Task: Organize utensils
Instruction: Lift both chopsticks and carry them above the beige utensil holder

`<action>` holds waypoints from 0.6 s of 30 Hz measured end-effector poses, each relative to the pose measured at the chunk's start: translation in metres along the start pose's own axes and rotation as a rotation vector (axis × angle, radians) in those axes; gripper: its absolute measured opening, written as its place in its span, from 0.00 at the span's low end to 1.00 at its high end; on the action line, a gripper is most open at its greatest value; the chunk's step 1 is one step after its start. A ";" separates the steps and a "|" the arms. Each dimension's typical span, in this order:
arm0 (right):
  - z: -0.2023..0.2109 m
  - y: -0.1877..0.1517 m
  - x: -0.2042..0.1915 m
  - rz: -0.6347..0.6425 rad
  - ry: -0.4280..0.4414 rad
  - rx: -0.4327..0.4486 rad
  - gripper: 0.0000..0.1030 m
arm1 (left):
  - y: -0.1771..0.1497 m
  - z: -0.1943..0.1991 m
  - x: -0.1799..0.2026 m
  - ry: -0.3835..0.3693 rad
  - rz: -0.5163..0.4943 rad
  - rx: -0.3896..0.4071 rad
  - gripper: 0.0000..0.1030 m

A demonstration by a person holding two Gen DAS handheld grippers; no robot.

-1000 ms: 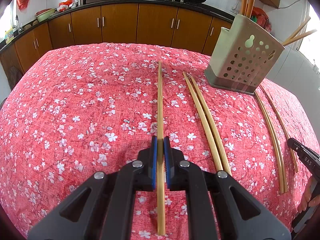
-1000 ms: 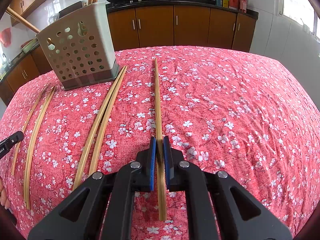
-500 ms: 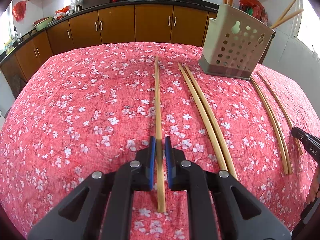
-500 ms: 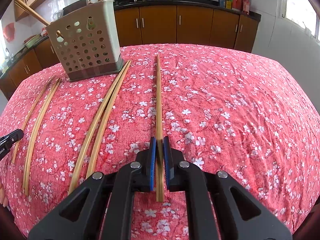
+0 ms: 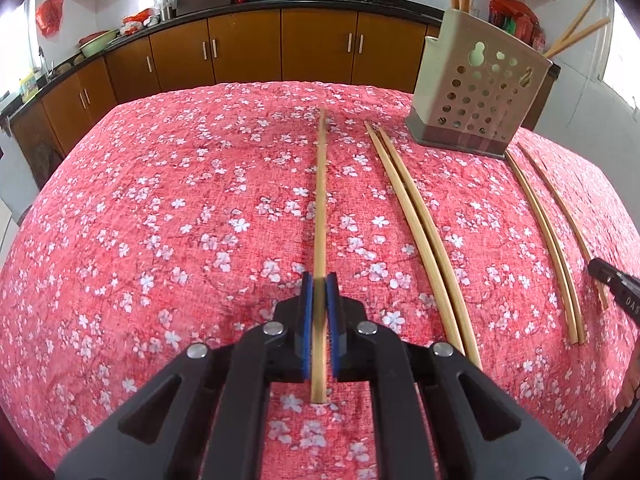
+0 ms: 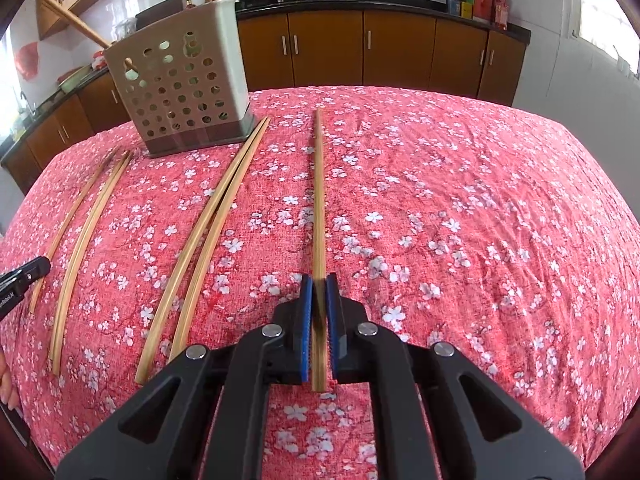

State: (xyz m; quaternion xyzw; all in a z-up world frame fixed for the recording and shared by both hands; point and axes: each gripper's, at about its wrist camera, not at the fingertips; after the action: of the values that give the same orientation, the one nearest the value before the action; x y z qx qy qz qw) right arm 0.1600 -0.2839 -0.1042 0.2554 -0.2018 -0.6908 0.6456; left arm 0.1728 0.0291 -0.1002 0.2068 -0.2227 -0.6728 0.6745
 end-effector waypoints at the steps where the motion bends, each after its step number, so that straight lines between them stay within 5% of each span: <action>1: 0.006 0.000 0.003 -0.005 0.003 0.017 0.08 | 0.000 0.002 0.000 0.008 -0.006 -0.005 0.08; 7: 0.048 0.008 0.010 -0.010 0.008 0.152 0.08 | 0.009 0.035 -0.005 0.000 -0.007 0.056 0.08; 18: 0.116 0.050 0.020 -0.039 0.027 0.413 0.07 | 0.056 0.121 -0.006 -0.042 -0.005 0.299 0.07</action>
State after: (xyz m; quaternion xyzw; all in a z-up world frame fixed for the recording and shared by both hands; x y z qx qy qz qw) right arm 0.1272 -0.3142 0.0159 0.3956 -0.3256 -0.6435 0.5686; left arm 0.1487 0.0382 0.0305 0.2916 -0.3339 -0.6380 0.6296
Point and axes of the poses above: each gripper's, at about its wrist camera, not at the fingertips, and z roughly against the way its jaws point, x to its right, y to its top, and after that the axes turned 3 degrees about -x, right-handed
